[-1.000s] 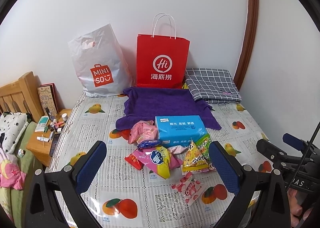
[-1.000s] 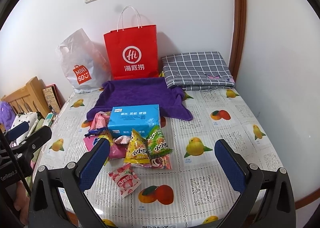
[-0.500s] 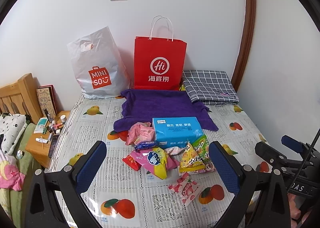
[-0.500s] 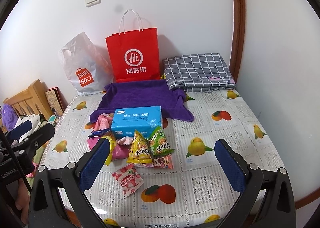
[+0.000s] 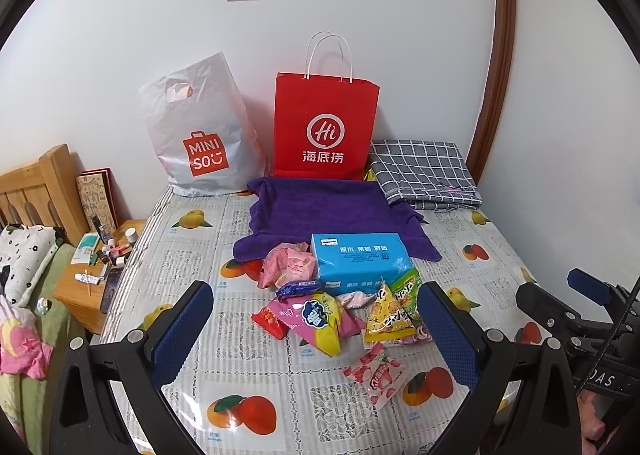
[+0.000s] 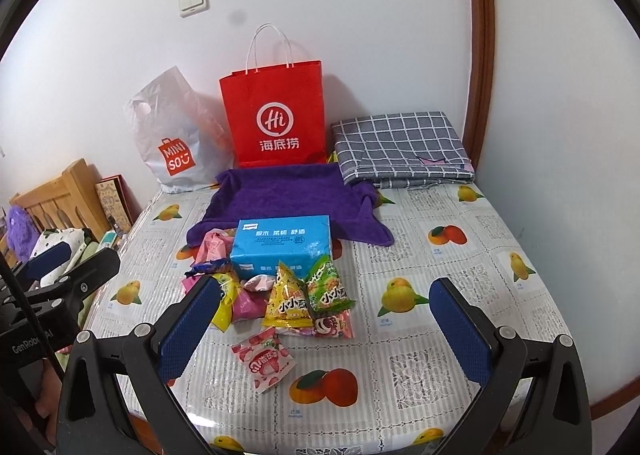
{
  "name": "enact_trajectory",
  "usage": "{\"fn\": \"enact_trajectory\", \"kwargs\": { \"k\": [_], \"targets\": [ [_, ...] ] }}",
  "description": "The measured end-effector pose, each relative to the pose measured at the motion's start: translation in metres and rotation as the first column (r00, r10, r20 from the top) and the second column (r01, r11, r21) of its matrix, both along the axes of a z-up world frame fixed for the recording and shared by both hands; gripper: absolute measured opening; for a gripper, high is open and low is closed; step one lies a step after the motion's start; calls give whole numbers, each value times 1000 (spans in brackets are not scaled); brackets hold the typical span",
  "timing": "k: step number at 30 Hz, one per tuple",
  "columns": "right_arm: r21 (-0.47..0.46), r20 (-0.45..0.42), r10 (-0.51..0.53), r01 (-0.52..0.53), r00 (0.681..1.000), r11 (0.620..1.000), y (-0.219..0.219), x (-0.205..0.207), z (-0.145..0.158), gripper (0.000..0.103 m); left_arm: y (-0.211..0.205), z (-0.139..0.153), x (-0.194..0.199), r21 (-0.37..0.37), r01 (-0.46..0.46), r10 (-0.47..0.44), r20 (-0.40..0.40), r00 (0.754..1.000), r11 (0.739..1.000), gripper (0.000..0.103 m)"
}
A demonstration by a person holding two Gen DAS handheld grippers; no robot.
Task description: Organize snacks
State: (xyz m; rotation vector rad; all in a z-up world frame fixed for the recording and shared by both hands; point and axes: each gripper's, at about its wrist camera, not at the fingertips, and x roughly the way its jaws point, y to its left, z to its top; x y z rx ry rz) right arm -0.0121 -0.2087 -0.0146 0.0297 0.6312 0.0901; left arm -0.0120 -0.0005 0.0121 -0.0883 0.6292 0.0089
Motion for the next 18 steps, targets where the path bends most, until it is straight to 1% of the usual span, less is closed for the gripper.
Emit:
{"fn": "enact_trajectory", "kwargs": {
  "k": [18],
  "targets": [
    [11, 12, 0, -1, 1000, 1000, -2, -5, 3, 103, -7, 4, -3, 14, 13, -14, 12, 1000, 1000, 102]
  ]
}}
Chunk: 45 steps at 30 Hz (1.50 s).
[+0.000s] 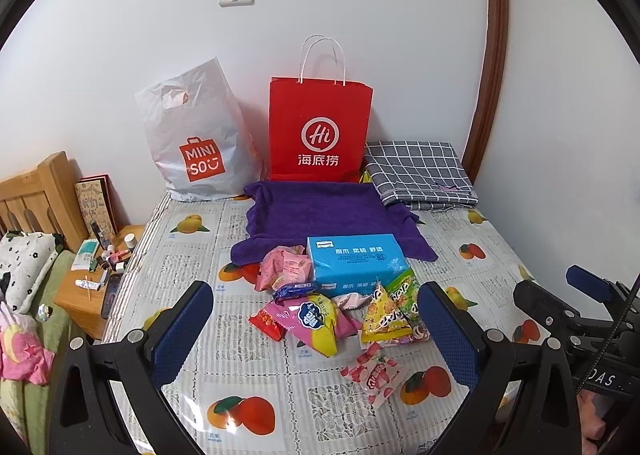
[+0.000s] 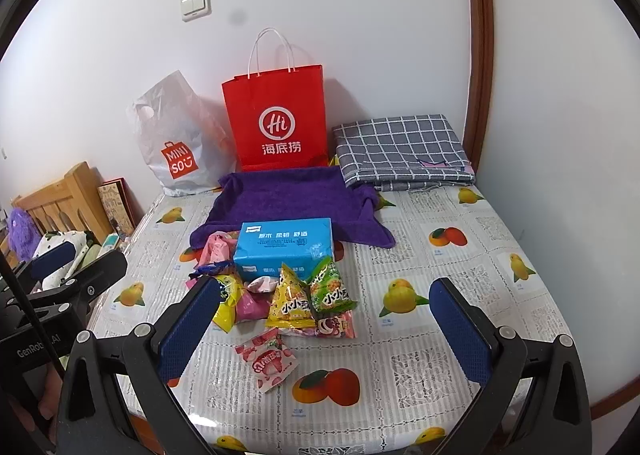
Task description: Organize snacks
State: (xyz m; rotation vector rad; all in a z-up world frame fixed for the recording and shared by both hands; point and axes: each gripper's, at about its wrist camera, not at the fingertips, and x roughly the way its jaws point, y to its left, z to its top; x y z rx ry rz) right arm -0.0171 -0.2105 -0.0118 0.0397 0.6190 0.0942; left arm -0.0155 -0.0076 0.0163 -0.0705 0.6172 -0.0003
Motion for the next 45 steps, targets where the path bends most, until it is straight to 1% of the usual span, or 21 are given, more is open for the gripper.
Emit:
{"fn": "enact_trajectory", "kwargs": {
  "k": [21, 24, 27, 29, 31, 35, 39, 45],
  "targets": [
    [9, -2, 8, -8, 1000, 1000, 2, -1, -2, 103, 0, 2, 0, -2, 2, -2, -9, 1000, 1000, 102],
    [0, 3, 8, -8, 1000, 1000, 3, 0, 0, 103, -2, 2, 0, 6, 10, -10, -14, 1000, 1000, 102],
    [-35, 8, 5, -4, 1000, 999, 6, 1, 5, 103, -1, 3, 1, 7, 6, -5, -5, 1000, 1000, 102],
    [-18, 26, 8, -7, 1000, 1000, 5, -1, 8, 103, 0, 4, -1, 1, 9, -9, -2, 1000, 1000, 102],
    [-2, 25, 10, -10, 1000, 1000, 4, -2, 10, 103, 1, 5, -1, 3, 2, -2, 3, 1000, 1000, 102],
    [7, 34, 5, -5, 999, 1000, 3, -4, 12, 103, 2, 9, -4, 1, 3, -3, 17, 1000, 1000, 102],
    [17, 17, 18, -19, 1000, 1000, 3, -1, 7, 103, 3, 10, -5, -3, 5, -5, 25, 1000, 1000, 102],
    [-8, -6, -1, 1, 1000, 1000, 4, 6, -2, 103, 6, 2, 2, -10, 14, -14, 17, 1000, 1000, 102]
  ]
}}
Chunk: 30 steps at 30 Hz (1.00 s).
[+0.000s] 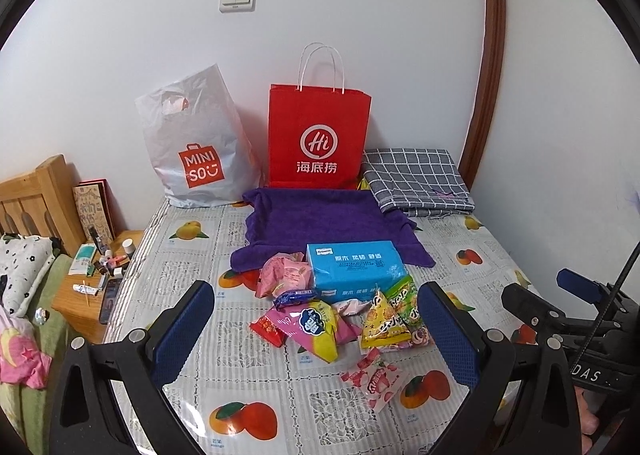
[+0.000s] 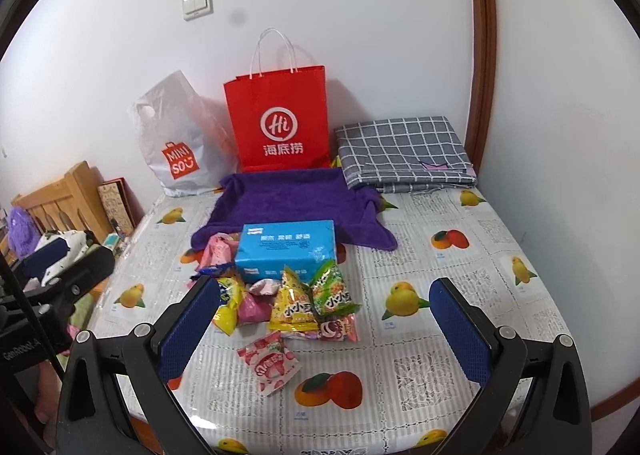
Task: Organize snacks
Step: 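Grasp the green triangular snack bag with the right gripper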
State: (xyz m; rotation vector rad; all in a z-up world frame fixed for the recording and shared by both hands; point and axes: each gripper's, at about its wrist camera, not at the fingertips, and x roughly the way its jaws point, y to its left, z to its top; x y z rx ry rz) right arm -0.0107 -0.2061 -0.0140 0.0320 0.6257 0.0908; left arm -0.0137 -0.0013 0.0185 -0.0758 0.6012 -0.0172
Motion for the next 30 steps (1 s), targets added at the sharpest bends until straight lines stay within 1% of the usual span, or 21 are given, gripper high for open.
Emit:
{"fn": "enact_trajectory", "kwargs": {
  "k": [4, 6, 9, 13, 19, 22, 24, 27, 30],
  "targets": [
    [32, -28, -5, 6, 1000, 999, -6, 9, -12, 103, 4, -10, 8, -6, -2, 2, -15, 1000, 1000, 102],
    [42, -47, 17, -16, 999, 999, -9, 15, -20, 103, 6, -17, 13, -5, -6, 6, -29, 1000, 1000, 102],
    [29, -62, 39, -37, 997, 999, -12, 25, -35, 103, 11, -32, 24, -7, -18, 17, -56, 998, 1000, 102],
    [5, -68, 24, -23, 997, 1000, -16, 38, -55, 103, 19, -53, 42, -5, -32, 31, -104, 994, 999, 102],
    [59, -116, 41, -35, 992, 998, -30, 64, -85, 103, 35, -82, 68, -18, -62, 58, -174, 983, 998, 101],
    [63, -144, 26, -17, 989, 998, -34, 78, -100, 97, 43, -95, 78, -35, -73, 65, -198, 978, 997, 101],
    [58, -167, 27, -17, 986, 998, -34, 87, -111, 88, 48, -104, 85, -43, -80, 69, -216, 974, 996, 101],
    [63, -187, 39, -28, 982, 998, -35, 97, -127, 83, 53, -117, 94, -49, -88, 73, -242, 967, 995, 101],
    [63, -193, 52, -41, 980, 997, -31, 109, -136, 80, 57, -126, 103, -60, -95, 76, -262, 962, 994, 101]
  ]
}}
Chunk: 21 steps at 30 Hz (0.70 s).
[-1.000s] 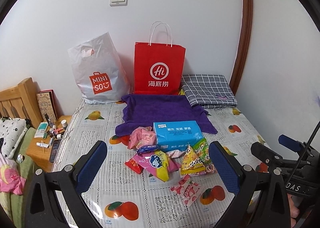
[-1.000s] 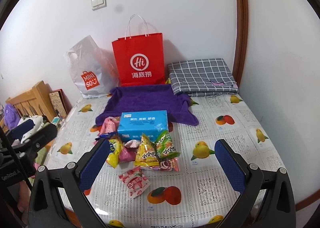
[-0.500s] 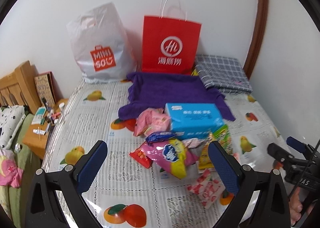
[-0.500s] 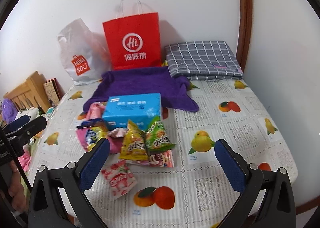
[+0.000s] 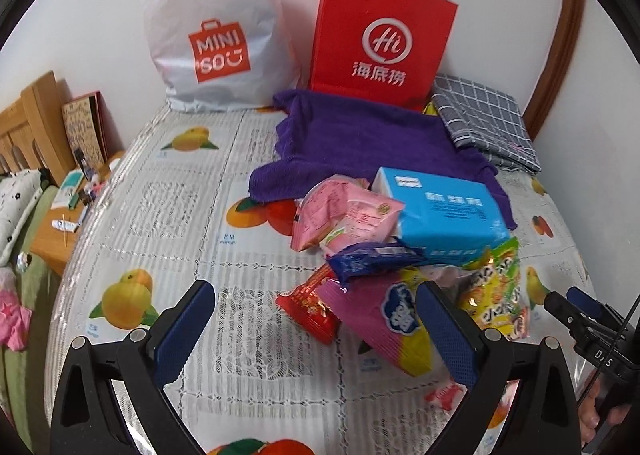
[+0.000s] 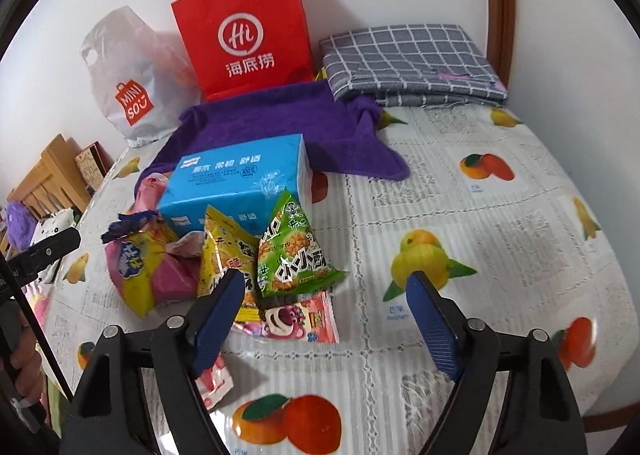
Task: Organize snacks
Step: 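Grasp the green triangular snack bag with the right gripper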
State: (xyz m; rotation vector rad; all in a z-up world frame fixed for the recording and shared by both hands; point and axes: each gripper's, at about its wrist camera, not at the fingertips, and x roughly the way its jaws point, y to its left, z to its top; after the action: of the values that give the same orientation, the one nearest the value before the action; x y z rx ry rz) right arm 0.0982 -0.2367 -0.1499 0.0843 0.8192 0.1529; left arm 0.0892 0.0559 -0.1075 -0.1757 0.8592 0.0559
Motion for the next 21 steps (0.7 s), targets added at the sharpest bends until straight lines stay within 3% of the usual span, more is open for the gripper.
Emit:
{"fn": "enact_trajectory", "kwargs": {
  "k": [8, 14, 16, 18, 21],
  "targets": [
    [-2, -40, 45, -45, 998, 999, 19, 40, -19, 70, 5, -14, 12, -18, 8, -9, -40, 999, 1000, 101],
    [7, -128, 92, -92, 988, 996, 35, 64, -45, 66, 3, -17, 21, -22, 31, -33, -74, 997, 999, 101],
    [-29, -171, 85, -91, 982, 995, 41, 71, -53, 59, 2, -16, 24, -19, 34, -35, -76, 996, 999, 101],
    [-46, -142, 100, -107, 985, 993, 44, 69, -50, 52, 2, -15, 26, -16, 34, -35, -79, 996, 999, 101],
    [-18, -117, 94, -97, 989, 995, 40, 63, -42, 52, 2, -14, 26, -26, 34, -36, -81, 996, 999, 101]
  ]
}}
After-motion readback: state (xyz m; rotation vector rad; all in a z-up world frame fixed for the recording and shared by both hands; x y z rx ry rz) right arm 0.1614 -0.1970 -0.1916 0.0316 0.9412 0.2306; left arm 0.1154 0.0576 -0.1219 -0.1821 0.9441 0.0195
